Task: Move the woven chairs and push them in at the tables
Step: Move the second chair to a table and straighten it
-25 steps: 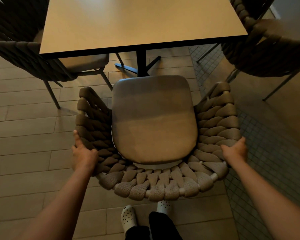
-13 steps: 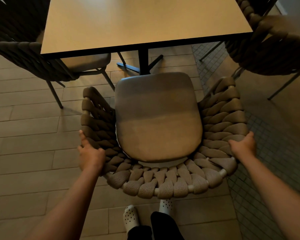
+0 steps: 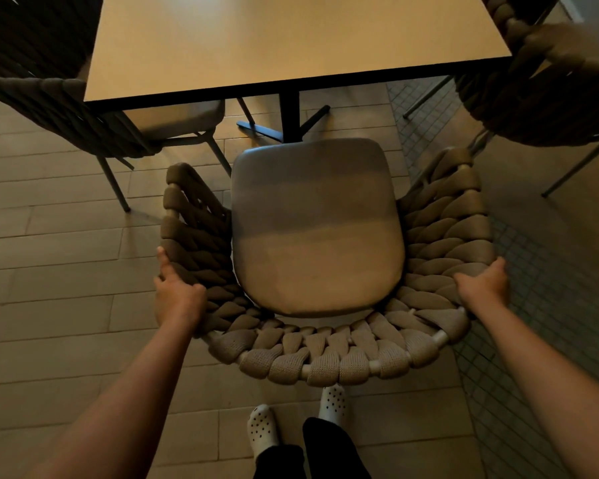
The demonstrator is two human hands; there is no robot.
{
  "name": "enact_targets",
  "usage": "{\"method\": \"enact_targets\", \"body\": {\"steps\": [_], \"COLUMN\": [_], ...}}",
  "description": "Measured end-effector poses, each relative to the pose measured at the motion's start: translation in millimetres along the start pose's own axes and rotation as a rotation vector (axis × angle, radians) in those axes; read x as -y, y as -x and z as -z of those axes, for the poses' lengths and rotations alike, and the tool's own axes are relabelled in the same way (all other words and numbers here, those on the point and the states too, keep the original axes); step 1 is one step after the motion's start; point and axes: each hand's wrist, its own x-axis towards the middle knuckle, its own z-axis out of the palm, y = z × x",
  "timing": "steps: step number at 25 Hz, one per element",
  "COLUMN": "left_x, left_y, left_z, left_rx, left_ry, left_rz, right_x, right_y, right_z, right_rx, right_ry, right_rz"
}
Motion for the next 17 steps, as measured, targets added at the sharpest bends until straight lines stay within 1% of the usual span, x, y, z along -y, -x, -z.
{"method": "enact_targets", "body": {"steps": [10,17], "left_x": [4.3,4.6], "left_y": [-0.9,-2.4], "left_z": [-4.0,-5.4], "left_rx": [-0.028,-0.037], "left_ry": [-0.011,-0.006], "left_rz": [-0.014,-0.006], "right_x": [-2.2,-4.3], "right_y": [0.9,1.1], "right_z": [1.1,-1.5], "right_rx": [0.011,-0.014], "right_ry": [-0.027,-0.064], "right_rz": [0.012,0.015]}}
